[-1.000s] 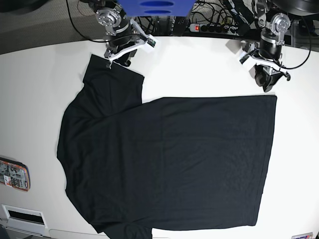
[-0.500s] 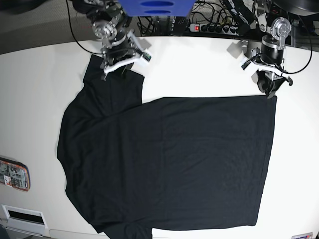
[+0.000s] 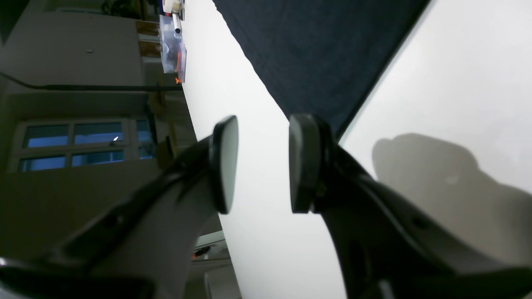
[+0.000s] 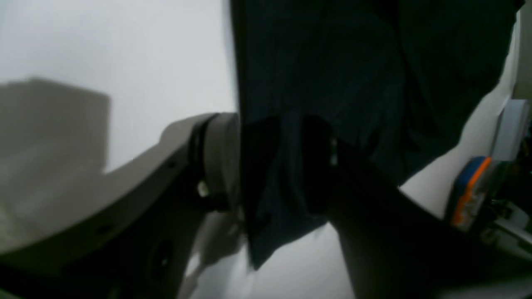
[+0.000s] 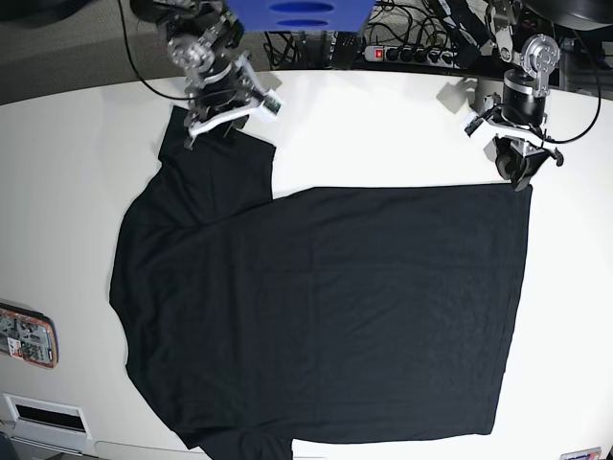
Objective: Fold the T-shirt properly
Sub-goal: 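Lower the right gripper and pinch the shirt near the sleeve, then lower the left gripper and pinch the shirt's opposite corner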
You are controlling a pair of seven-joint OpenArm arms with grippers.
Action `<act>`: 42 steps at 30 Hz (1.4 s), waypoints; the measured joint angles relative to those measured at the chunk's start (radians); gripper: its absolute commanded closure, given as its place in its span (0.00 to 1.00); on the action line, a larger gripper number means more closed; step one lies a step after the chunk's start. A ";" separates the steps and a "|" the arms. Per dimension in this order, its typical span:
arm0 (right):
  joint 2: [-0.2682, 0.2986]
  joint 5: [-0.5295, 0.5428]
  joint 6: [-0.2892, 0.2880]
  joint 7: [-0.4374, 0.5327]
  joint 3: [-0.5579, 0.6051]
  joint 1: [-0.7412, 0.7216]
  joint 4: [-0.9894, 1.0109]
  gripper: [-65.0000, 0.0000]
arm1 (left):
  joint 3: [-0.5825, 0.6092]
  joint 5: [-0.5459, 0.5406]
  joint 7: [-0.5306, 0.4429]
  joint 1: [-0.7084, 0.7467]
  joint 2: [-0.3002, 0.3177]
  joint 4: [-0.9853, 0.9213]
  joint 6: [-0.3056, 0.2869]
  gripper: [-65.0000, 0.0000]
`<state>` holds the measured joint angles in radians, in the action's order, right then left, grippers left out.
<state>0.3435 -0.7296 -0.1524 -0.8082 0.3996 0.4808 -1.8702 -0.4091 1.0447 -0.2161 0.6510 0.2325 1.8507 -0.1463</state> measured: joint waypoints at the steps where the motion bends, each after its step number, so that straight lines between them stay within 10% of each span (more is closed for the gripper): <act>1: 0.005 0.022 0.008 -0.010 -0.002 -0.019 0.013 0.62 | 0.000 0.000 0.000 0.000 0.000 0.000 0.000 0.69; 10: 0.042 0.097 0.061 0.047 -0.008 -0.065 0.082 0.63 | 0.000 0.000 0.000 0.006 -0.002 0.000 -0.001 0.69; 15: 0.041 0.104 0.051 0.047 -0.005 -0.065 0.093 1.00 | 0.000 0.000 0.000 0.006 -0.002 0.000 -0.001 0.69; 29: 0.039 0.124 0.021 -0.035 -0.011 -0.054 0.043 1.00 | -0.110 -0.008 -0.001 0.006 0.013 0.000 -0.004 0.69; 36: 0.039 0.120 0.021 -0.037 -0.009 -0.051 0.041 1.00 | -0.113 -0.013 -0.001 0.001 0.093 -0.031 -0.195 0.69; 42: 0.039 0.120 0.021 -0.038 -0.009 -0.050 0.041 1.00 | -0.043 -0.224 0.136 0.003 0.209 -0.031 -0.325 0.69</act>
<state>0.3828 -0.6094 -0.1314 -0.8459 0.3908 0.4309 -1.8294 -0.4526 0.8204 -0.0803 0.6537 0.4419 1.8202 -0.4709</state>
